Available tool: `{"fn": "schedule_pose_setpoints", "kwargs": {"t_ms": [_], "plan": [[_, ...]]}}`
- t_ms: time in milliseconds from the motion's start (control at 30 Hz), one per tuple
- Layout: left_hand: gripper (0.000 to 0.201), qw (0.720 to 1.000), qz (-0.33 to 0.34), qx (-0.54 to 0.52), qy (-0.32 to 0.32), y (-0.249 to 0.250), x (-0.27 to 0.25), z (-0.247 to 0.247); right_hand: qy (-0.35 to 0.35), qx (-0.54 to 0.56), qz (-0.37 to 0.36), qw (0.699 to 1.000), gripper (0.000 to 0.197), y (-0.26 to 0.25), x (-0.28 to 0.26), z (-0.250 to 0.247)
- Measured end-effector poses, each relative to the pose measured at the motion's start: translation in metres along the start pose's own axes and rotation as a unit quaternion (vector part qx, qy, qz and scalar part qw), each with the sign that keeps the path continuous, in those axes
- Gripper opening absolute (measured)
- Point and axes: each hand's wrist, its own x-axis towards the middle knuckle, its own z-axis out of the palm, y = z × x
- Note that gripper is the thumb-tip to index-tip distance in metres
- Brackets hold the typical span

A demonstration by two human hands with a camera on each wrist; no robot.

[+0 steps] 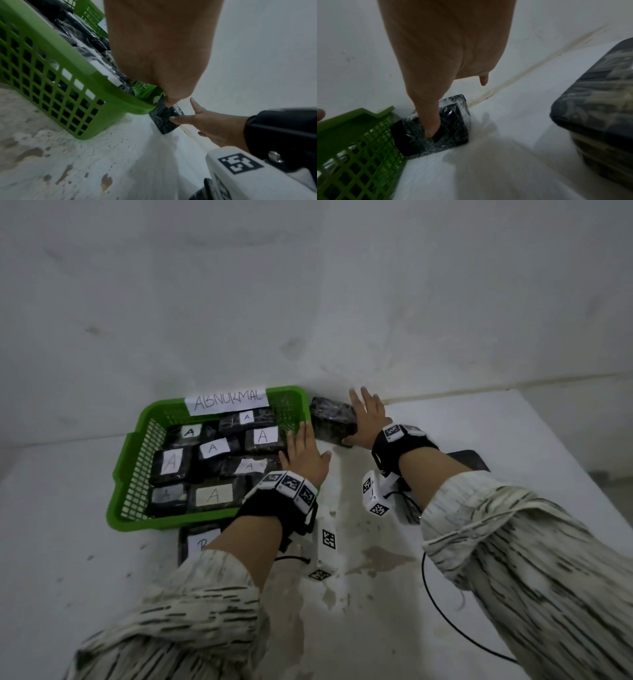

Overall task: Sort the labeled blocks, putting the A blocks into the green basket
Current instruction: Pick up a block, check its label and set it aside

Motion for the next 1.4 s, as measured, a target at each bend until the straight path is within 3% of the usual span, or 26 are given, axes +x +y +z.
{"fn": "schedule_pose_setpoints", "kwargs": {"t_ms": [200,367,433,500,567,633,700,767,833,933,1000,1067,1167,1233,1300,1400], "plan": [[0.072,1.0,-0.011,0.003,0.018,0.001,-0.004,0.004,-0.043,-0.015,-0.033,0.998,0.097,-0.005,0.014,0.019],[0.073,1.0,-0.001,-0.001,-0.008,-0.004,0.002,0.001,0.053,-0.03,0.001,0.998,0.077,-0.012,0.003,0.025],[0.075,1.0,0.003,0.014,-0.014,-0.005,0.002,-0.002,0.053,0.019,0.03,0.998,0.072,-0.011,-0.002,0.025],[0.074,1.0,0.005,0.012,-0.023,-0.005,0.001,-0.007,0.063,0.143,0.077,0.985,0.066,-0.007,-0.008,0.024],[0.068,1.0,0.007,-0.018,-0.018,-0.005,-0.001,-0.013,0.088,0.328,0.106,0.934,0.054,-0.004,-0.019,0.02],[0.061,0.998,0.014,-0.064,0.01,-0.006,-0.003,-0.017,0.09,0.511,0.105,0.848,0.038,-0.004,-0.035,0.01],[0.057,0.992,0.029,-0.115,0.039,-0.007,-0.009,-0.02,0.044,0.616,0.089,0.781,0.036,-0.005,-0.056,0.0],[0.055,0.977,0.047,-0.202,0.05,-0.003,-0.017,-0.024,-0.002,0.677,0.071,0.733,0.039,-0.007,-0.076,-0.007],[0.054,0.944,0.057,-0.322,0.049,0.004,-0.03,-0.03,-0.044,0.713,0.055,0.698,0.039,-0.008,-0.093,-0.01],[0.049,0.872,0.058,-0.483,0.051,0.013,-0.049,-0.04,-0.102,0.739,0.028,0.666,0.037,-0.01,-0.114,-0.012],[0.043,0.832,0.052,-0.55,0.041,0.013,-0.06,-0.046,-0.129,0.733,0.012,0.668,0.039,-0.011,-0.125,-0.012],[0.054,0.818,0.052,-0.573,0.02,0.007,-0.07,-0.048,-0.139,0.711,0.005,0.689,0.036,-0.013,-0.135,-0.012],[0.089,0.845,0.072,-0.529,-0.008,-0.008,-0.082,-0.049,-0.135,0.689,-0.005,0.713,0.025,-0.022,-0.153,-0.021],[0.099,0.876,0.094,-0.472,-0.019,-0.014,-0.091,-0.049,-0.139,0.661,-0.007,0.737,0.039,-0.029,-0.161,-0.024],[0.091,0.894,0.117,-0.432,-0.028,-0.018,-0.099,-0.049,-0.136,0.618,-0.005,0.775,0.055,-0.037,-0.164,-0.023],[0.061,0.89,0.132,-0.436,-0.041,-0.022,-0.107,-0.047,-0.077,0.573,-0.004,0.816,0.054,-0.052,-0.169,-0.015]]}}
